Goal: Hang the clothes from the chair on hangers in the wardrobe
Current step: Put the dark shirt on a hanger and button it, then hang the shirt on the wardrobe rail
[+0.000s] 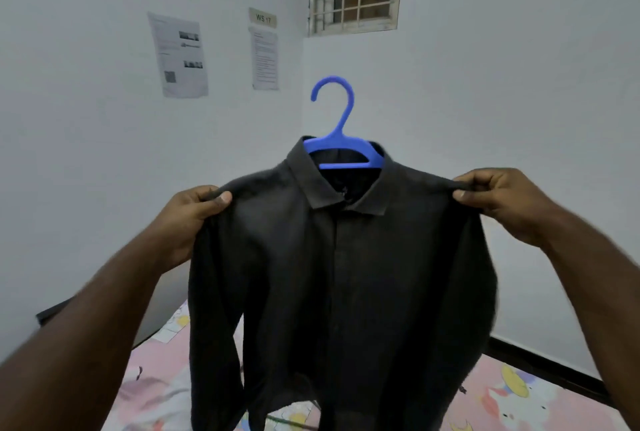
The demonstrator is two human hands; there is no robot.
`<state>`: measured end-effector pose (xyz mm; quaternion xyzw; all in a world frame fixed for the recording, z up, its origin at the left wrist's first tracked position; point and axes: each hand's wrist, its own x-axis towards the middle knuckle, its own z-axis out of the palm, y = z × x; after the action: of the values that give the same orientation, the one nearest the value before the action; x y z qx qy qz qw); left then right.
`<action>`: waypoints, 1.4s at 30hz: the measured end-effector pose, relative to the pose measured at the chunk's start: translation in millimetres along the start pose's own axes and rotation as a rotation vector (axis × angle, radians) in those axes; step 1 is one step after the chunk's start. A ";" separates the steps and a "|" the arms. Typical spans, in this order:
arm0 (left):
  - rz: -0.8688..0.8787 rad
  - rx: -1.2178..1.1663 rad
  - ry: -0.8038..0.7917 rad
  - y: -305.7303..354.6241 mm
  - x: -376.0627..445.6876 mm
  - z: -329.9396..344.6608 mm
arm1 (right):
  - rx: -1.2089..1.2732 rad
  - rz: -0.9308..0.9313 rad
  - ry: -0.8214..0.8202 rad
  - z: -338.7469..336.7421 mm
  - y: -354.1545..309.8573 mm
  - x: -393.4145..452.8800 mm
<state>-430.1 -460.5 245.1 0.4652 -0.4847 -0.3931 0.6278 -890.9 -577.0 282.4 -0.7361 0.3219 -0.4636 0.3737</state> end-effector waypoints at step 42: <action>0.162 0.259 0.634 90.9 -261.2 -30.6 | 0.451 -0.234 -0.330 84.4 -38.4 31.8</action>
<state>-454.2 -184.2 266.4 0.5999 -0.3468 -0.1129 0.7121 -796.6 -562.2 304.5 -0.7319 0.0588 -0.4374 0.5192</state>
